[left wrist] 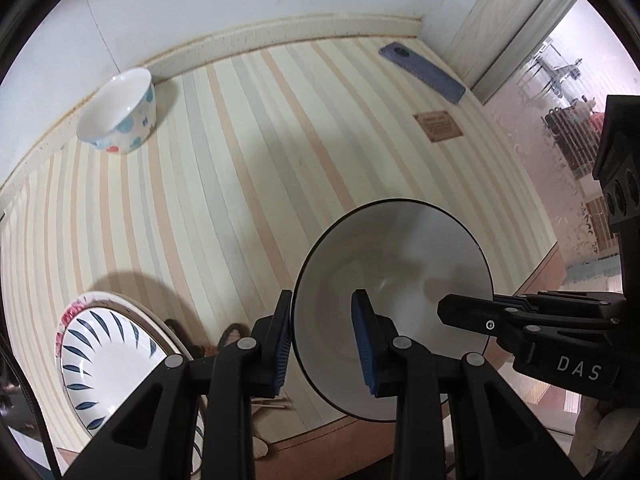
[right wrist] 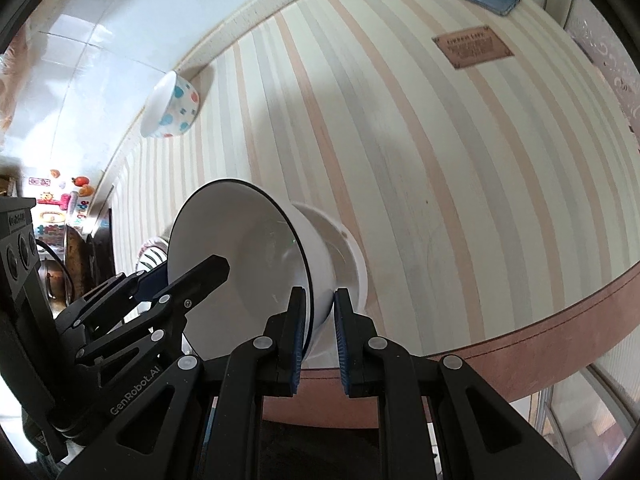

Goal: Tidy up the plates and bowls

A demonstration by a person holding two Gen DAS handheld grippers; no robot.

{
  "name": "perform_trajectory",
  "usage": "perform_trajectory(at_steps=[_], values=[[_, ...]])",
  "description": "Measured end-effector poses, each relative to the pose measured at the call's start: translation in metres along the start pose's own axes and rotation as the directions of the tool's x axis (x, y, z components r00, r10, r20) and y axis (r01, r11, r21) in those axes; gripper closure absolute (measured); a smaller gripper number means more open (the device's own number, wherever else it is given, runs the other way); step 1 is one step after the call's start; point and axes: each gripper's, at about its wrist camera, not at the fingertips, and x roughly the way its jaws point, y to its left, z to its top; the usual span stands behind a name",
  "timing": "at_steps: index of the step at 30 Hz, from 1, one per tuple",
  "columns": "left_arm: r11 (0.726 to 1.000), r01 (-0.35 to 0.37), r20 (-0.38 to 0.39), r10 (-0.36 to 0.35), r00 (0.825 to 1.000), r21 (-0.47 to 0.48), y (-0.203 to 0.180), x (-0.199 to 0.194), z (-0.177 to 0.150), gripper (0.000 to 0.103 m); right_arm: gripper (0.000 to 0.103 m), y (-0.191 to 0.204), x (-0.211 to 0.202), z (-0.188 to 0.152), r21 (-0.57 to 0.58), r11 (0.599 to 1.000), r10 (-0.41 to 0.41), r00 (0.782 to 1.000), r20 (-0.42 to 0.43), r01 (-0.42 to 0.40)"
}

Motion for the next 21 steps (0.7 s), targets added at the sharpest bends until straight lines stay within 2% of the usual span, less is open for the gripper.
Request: perform_trajectory(at_steps=[16,21], values=[[1.0,-0.025,-0.055,0.024,0.998,-0.008,0.001,0.021,-0.006,0.077,0.087,0.003,0.024,0.002,-0.022,0.999,-0.035,0.998,-0.047,0.034],[1.0,-0.014,-0.07,0.013,0.997,-0.015,0.002,0.025,-0.007,0.077,0.084,0.005,0.024,0.005,-0.032,0.999,-0.04,0.998,-0.054,0.038]])
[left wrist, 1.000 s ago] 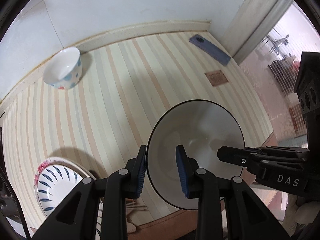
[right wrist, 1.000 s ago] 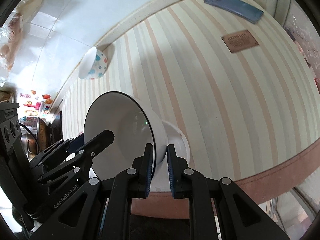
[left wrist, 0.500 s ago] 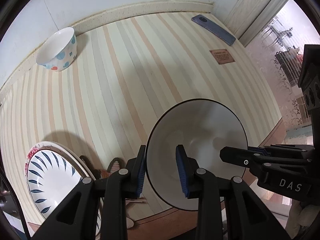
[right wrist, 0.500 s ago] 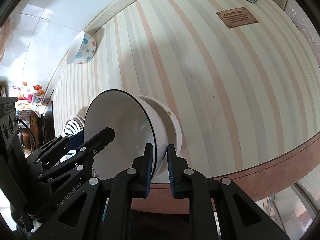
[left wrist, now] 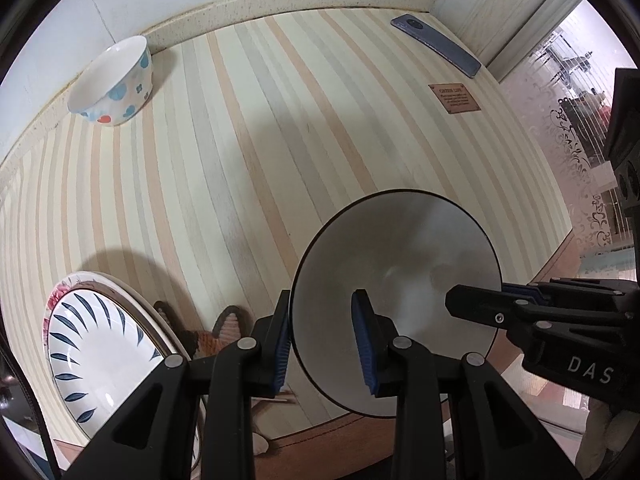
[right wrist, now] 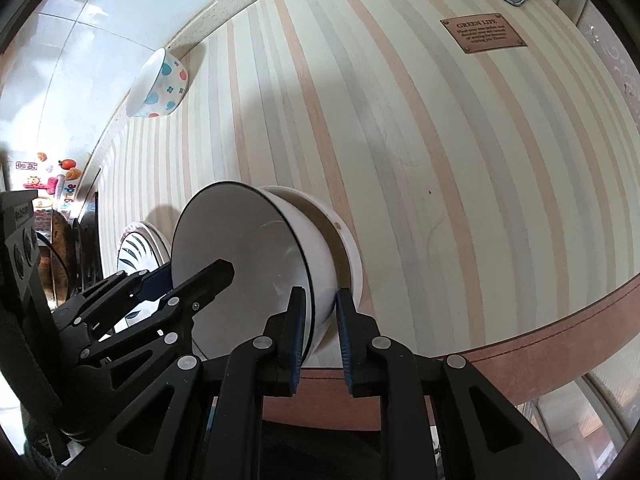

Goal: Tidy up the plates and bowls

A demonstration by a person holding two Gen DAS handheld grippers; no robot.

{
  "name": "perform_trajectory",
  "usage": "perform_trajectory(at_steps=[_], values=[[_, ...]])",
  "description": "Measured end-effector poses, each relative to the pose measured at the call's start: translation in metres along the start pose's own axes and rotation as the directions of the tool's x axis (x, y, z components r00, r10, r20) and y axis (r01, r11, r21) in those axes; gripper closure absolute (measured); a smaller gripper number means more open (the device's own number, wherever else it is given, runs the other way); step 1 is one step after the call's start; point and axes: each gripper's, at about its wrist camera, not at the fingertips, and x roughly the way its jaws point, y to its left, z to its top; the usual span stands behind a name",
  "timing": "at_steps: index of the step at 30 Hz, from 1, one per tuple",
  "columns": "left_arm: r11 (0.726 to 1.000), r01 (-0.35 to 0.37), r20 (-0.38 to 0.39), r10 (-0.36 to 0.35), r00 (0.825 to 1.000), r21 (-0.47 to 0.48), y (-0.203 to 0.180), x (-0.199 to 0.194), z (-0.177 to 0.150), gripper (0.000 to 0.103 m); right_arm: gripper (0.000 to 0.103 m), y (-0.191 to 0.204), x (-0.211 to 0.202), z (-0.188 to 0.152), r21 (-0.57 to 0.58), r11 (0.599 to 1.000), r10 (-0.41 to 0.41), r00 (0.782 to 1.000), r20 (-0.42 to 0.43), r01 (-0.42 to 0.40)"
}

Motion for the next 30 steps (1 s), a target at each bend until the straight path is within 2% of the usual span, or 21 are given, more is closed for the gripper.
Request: perform_trajectory(at_steps=[5,10,11,13,15,21,25,28,30], values=[[1.0,0.025,0.014,-0.025,1.0,-0.013,0.006,-0.008,0.0,0.077,0.082,-0.001,-0.006,0.003,-0.012,1.0,-0.013,1.0,-0.018,0.013],[0.997,0.058,0.105,-0.053,0.993,-0.054,0.024,-0.044,0.013,0.076,0.081,0.006,-0.038,0.016,-0.028,1.0,-0.003,1.0,0.023,0.004],[0.995,0.068,0.124,-0.059,0.991,-0.069,0.03,-0.053,0.017,0.076,0.078,0.011,-0.045,0.022,-0.038,0.999,0.007,0.999,0.036,-0.006],[0.991,0.084,0.167,-0.065,0.984,-0.109,0.049,-0.069,0.03,0.076,0.054,0.027,-0.058,0.042,-0.056,0.998,0.046,0.997,0.068,-0.042],[0.983,0.086,0.21,-0.05,0.976,-0.162,0.074,-0.082,0.045,0.074,0.045,0.044,-0.06,0.062,-0.087,0.993,0.083,0.994,0.077,-0.076],[0.939,0.02,0.252,0.071,0.965,-0.342,0.175,-0.083,0.099,0.073,0.045,0.113,-0.021,0.152,-0.16,0.98,0.132,0.988,0.077,-0.118],[0.906,-0.019,0.223,0.125,0.967,-0.423,0.232,-0.062,0.127,0.073,0.045,0.155,0.025,0.21,-0.187,0.974,0.139,0.989,0.045,-0.128],[0.889,-0.026,0.186,0.125,0.975,-0.458,0.261,-0.036,0.146,0.073,0.045,0.175,0.058,0.247,-0.188,0.972,0.145,0.989,0.014,-0.14],[0.887,-0.015,0.169,0.105,0.98,-0.462,0.271,-0.021,0.152,0.073,0.045,0.183,0.076,0.264,-0.191,0.971,0.147,0.989,-0.001,-0.144]])
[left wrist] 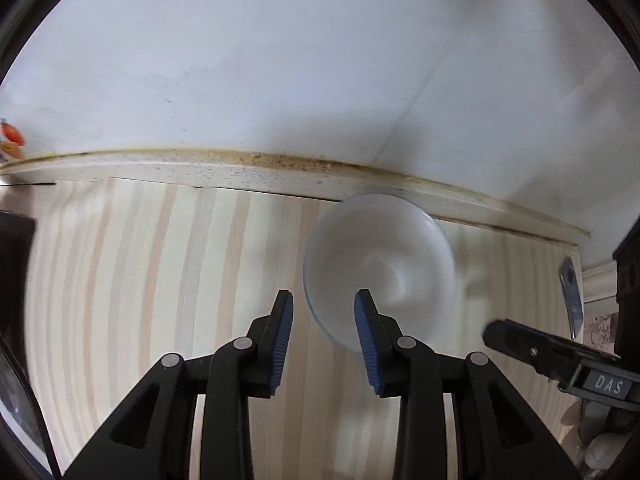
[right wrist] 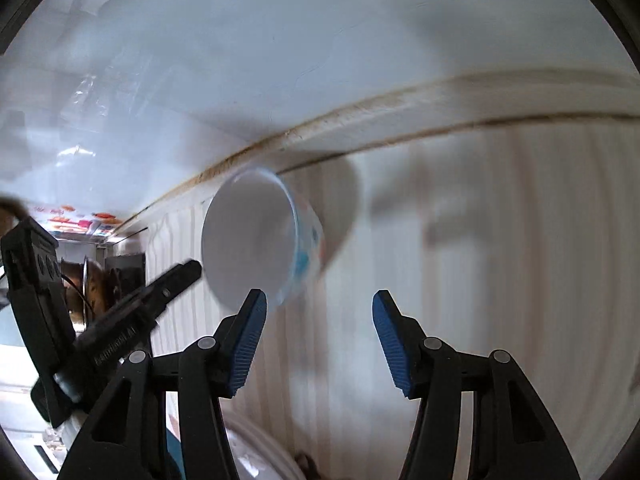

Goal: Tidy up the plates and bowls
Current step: 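Grasp the rim of the blue-dotted bowl with the right gripper, then lower the blue-dotted bowl into the nested bowls and open the right gripper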

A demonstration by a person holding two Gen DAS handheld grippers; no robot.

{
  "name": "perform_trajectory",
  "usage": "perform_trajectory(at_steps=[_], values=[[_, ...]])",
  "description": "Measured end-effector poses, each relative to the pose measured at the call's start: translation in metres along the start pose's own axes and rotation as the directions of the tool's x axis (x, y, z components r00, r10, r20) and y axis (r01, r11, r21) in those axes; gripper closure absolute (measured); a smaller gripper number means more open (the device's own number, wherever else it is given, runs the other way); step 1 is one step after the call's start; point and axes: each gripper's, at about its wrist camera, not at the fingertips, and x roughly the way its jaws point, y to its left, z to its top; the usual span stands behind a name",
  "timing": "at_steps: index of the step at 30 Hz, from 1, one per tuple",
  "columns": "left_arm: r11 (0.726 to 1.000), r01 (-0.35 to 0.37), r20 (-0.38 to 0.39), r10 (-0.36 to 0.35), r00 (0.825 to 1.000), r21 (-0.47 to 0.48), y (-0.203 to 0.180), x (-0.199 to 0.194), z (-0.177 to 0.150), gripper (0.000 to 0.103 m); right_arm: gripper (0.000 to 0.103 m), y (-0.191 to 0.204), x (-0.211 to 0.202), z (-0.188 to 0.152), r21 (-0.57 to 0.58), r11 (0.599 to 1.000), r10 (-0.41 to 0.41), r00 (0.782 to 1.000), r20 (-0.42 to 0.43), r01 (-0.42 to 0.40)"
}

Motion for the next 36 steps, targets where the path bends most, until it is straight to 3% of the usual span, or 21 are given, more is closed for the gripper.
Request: perform_trajectory(at_steps=[3,5,6,7,16,23,29,36], values=[[1.0,0.021,-0.046,-0.021,0.999,0.0,0.002,0.025,0.007,0.074,0.047,-0.001,0.03,0.018,0.008,1.0,0.013,0.999,-0.035,-0.013],[0.999,0.034,-0.06,-0.033,0.998,0.008,0.001,0.036,0.007,0.074,0.063,-0.001,0.045,0.025,0.013,1.0,0.02,0.998,-0.055,-0.02],[0.999,0.043,-0.061,-0.042,0.997,0.013,0.0,0.041,0.007,0.074,0.08,-0.001,0.051,0.025,0.013,1.0,0.02,0.998,-0.066,-0.02],[0.999,0.045,-0.06,-0.044,0.997,0.015,0.0,0.042,0.006,0.075,0.082,-0.001,0.055,0.025,0.012,1.0,0.029,0.997,-0.073,-0.028],[0.999,0.019,-0.023,-0.018,1.0,0.046,-0.01,0.023,-0.006,0.076,0.085,0.012,0.047,0.01,-0.03,0.999,-0.014,0.999,-0.051,0.012],[0.997,0.021,0.015,-0.022,1.0,0.079,-0.034,-0.016,-0.029,0.076,0.085,0.017,0.006,-0.016,-0.057,0.998,-0.012,1.0,-0.025,0.01],[0.991,0.046,0.043,-0.051,0.998,0.123,-0.05,-0.061,-0.061,0.076,0.085,0.021,-0.043,-0.056,-0.064,0.998,-0.019,1.0,0.015,0.02],[0.977,0.081,0.051,-0.093,0.994,0.197,-0.076,-0.105,-0.119,0.076,0.085,0.0,-0.107,-0.132,-0.025,0.999,-0.034,0.998,0.058,0.035]])
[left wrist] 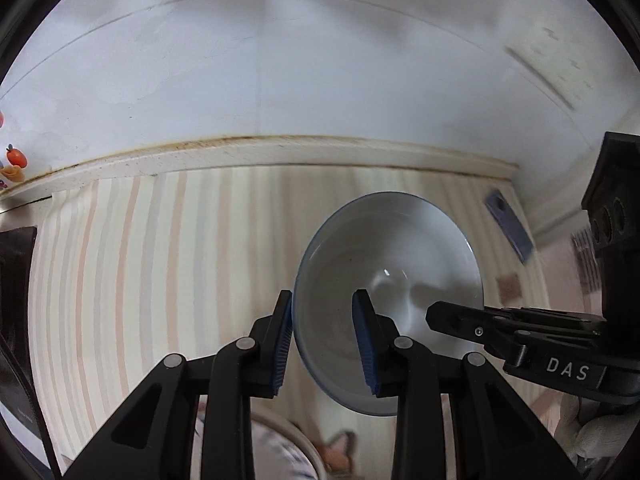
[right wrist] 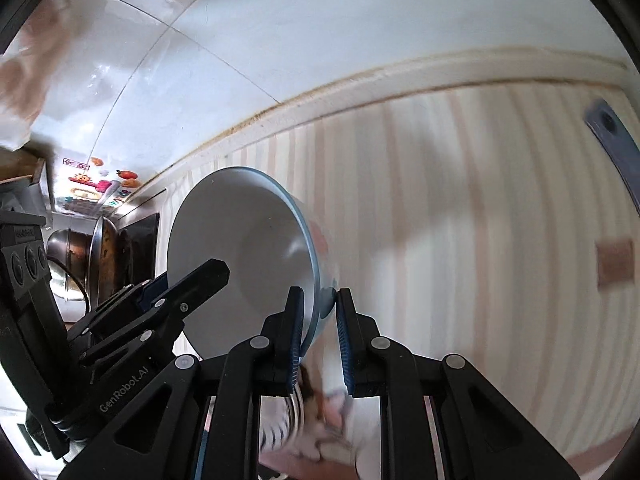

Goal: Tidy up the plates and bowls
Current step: 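Lower the blue-dotted bowl into the nested bowls and open the right gripper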

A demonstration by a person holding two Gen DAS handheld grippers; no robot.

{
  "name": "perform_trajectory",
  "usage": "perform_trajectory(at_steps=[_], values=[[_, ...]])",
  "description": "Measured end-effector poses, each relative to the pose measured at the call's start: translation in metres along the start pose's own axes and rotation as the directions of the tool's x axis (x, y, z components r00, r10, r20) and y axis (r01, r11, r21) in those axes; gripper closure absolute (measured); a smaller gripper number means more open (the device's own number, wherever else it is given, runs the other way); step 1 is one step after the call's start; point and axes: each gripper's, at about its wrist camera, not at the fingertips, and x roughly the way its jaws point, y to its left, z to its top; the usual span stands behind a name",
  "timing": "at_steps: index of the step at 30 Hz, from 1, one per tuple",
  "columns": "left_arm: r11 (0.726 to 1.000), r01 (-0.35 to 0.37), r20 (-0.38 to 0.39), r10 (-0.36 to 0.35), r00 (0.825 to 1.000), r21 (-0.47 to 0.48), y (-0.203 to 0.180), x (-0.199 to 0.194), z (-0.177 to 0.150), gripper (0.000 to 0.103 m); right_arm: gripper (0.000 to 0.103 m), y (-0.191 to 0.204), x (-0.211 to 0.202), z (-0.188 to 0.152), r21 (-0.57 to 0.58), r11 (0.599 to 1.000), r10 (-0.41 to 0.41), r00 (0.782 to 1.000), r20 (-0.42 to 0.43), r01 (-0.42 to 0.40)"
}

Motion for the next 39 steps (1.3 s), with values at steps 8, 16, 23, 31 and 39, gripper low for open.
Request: perform_trajectory(at_steps=[8,16,23,31,39], values=[[0.995,0.057,-0.032,-0.054,0.998,0.084,-0.054,-0.021,-0.047,0.076,0.085,-0.027,-0.048,-0.08,0.069,0.998,-0.017,0.999,0.04,0.014],[0.985,0.095,-0.084,-0.084,0.993,0.143,-0.091,-0.017,-0.087,0.076,0.085,-0.065,-0.065,-0.144,0.133,0.99,-0.045,0.998,0.039,0.039],[0.982,0.085,-0.131,-0.063,0.989,0.171,-0.102,0.011,-0.101,0.076,0.085,-0.085,-0.047,-0.161,0.168,0.984,-0.064,0.998,0.014,0.061],[0.976,0.059,-0.18,-0.021,0.983,0.21,-0.112,0.038,-0.111,0.076,0.085,-0.101,-0.027,-0.165,0.184,0.979,-0.084,0.996,-0.025,0.088],[0.974,0.053,-0.194,-0.009,0.981,0.222,-0.114,0.047,-0.113,0.076,0.085,-0.106,-0.02,-0.162,0.192,0.977,-0.084,0.995,-0.045,0.091]])
